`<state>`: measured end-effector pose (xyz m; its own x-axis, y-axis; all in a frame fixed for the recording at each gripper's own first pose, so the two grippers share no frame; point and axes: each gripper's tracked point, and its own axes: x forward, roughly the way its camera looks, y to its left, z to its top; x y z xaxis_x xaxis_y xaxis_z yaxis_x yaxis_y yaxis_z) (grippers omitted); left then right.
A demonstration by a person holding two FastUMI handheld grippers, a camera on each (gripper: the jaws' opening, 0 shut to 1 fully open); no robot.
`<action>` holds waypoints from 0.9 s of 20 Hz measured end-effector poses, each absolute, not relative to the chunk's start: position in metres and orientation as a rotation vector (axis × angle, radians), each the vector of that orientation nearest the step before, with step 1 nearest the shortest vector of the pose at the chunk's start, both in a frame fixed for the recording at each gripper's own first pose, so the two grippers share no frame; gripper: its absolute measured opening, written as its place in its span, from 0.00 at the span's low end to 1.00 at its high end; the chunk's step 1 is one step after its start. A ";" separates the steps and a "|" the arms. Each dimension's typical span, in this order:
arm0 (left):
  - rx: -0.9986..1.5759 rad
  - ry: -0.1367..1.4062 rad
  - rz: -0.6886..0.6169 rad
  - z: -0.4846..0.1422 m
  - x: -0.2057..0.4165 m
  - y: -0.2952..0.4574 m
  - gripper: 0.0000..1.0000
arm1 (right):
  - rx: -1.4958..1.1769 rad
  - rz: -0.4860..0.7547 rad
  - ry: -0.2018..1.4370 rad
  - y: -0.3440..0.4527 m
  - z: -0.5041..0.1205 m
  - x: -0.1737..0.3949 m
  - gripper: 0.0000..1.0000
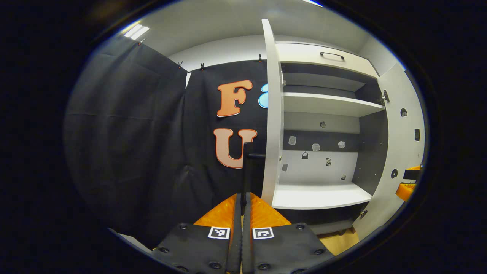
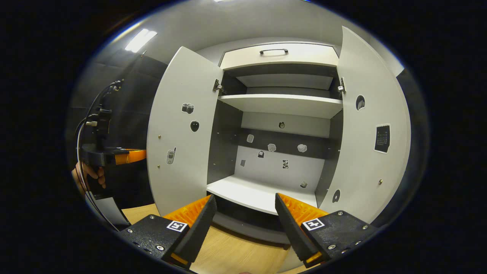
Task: Open the right door of the double-door shoe cabinet with the right hand, and open the left door with the left hand.
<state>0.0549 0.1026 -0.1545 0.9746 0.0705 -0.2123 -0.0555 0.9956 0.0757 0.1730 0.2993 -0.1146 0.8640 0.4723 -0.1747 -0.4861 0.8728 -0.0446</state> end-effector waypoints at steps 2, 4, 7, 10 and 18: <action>0.065 0.170 0.026 -0.145 0.052 0.087 0.17 | -0.083 0.474 0.141 0.293 -0.106 0.175 0.94; 0.041 0.131 -0.009 -0.135 0.042 0.069 0.39 | -0.078 0.439 0.128 0.281 -0.099 0.176 0.94; -0.007 0.118 -0.071 -0.131 0.035 0.034 0.60 | -0.064 0.407 0.110 0.267 -0.092 0.176 0.94; 0.008 0.080 -0.082 -0.117 0.039 0.015 0.88 | -0.069 0.359 0.078 0.249 -0.082 0.175 0.97; -0.008 0.050 -0.212 -0.108 0.043 -0.060 0.96 | -0.078 0.251 0.009 0.207 -0.058 0.174 0.94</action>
